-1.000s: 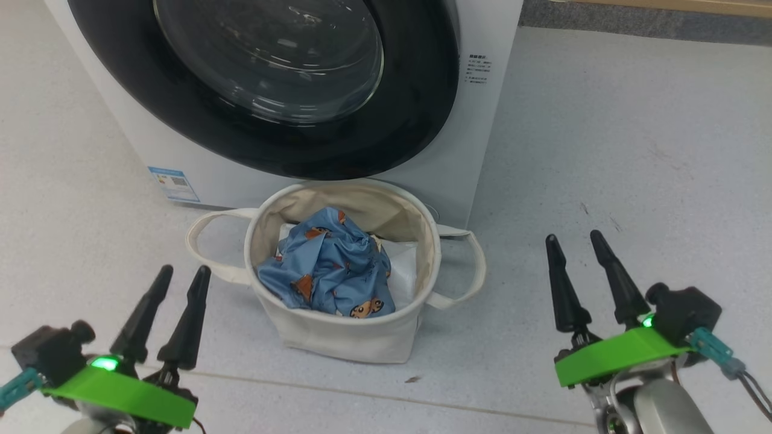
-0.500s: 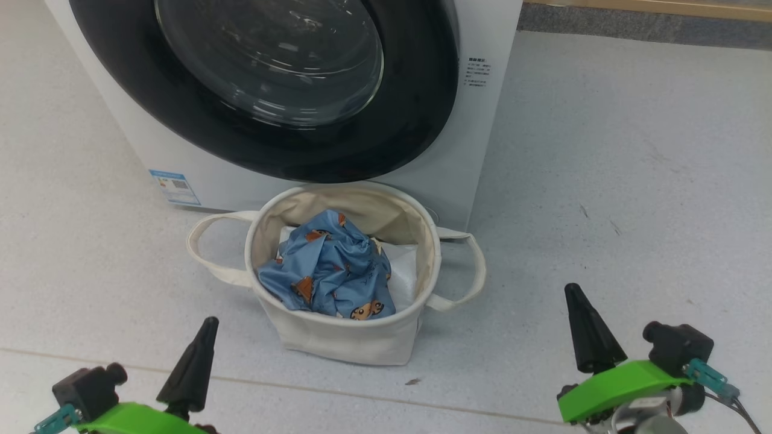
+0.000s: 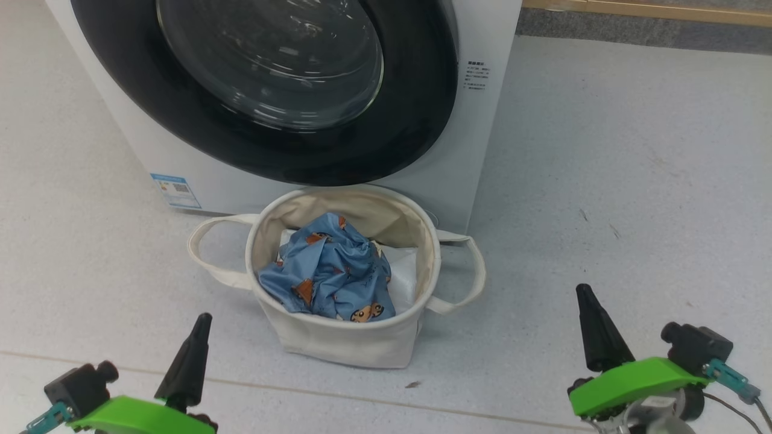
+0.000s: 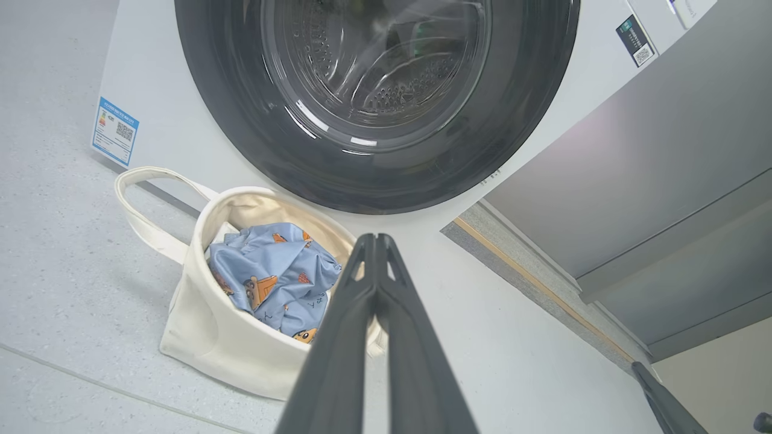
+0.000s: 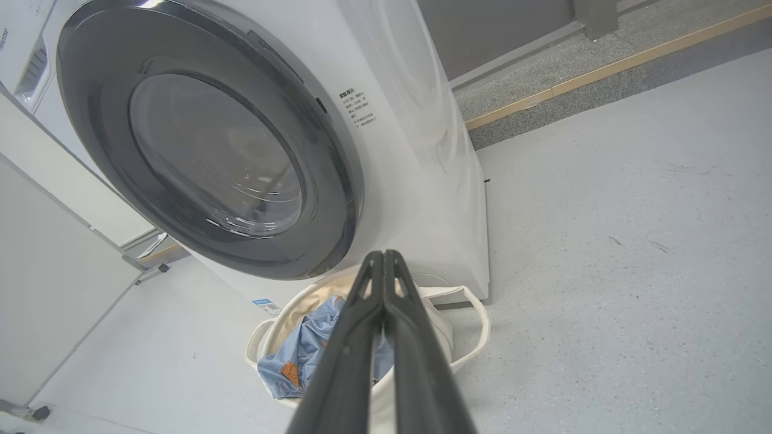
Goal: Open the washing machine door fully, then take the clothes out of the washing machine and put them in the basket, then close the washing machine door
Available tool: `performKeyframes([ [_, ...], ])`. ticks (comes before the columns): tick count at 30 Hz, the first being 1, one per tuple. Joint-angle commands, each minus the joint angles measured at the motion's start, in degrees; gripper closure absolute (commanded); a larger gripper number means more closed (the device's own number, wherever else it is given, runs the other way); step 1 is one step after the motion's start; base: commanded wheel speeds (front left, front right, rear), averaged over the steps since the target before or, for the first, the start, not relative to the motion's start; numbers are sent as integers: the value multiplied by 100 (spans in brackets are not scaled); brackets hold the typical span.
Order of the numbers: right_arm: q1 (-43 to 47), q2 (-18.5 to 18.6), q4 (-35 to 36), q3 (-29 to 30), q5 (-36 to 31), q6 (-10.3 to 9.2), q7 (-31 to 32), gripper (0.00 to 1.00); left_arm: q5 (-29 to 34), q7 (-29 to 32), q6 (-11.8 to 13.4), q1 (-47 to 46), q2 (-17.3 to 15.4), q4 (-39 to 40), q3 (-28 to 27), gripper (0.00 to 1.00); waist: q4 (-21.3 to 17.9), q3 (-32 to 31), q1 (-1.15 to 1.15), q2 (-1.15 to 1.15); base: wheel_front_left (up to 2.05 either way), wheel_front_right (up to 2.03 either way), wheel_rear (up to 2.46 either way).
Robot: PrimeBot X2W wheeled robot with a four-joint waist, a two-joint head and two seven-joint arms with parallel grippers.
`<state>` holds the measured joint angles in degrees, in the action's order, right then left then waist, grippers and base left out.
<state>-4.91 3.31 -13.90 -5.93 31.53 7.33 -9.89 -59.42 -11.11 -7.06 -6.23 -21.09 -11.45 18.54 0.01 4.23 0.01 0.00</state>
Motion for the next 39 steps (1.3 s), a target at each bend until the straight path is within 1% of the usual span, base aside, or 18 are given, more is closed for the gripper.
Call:
performKeyframes([
  [1,-199,75,165,35,145,3,45,100,-81,17,-9,-194,-57,129,-186,100,0,-4,-1,0,0,0,0],
  [39,-159,133,106,361,2574,8,549,100,-1425,600,-22,-107,589,-15,-971,100,0,-160,-1,0,0,0,0],
])
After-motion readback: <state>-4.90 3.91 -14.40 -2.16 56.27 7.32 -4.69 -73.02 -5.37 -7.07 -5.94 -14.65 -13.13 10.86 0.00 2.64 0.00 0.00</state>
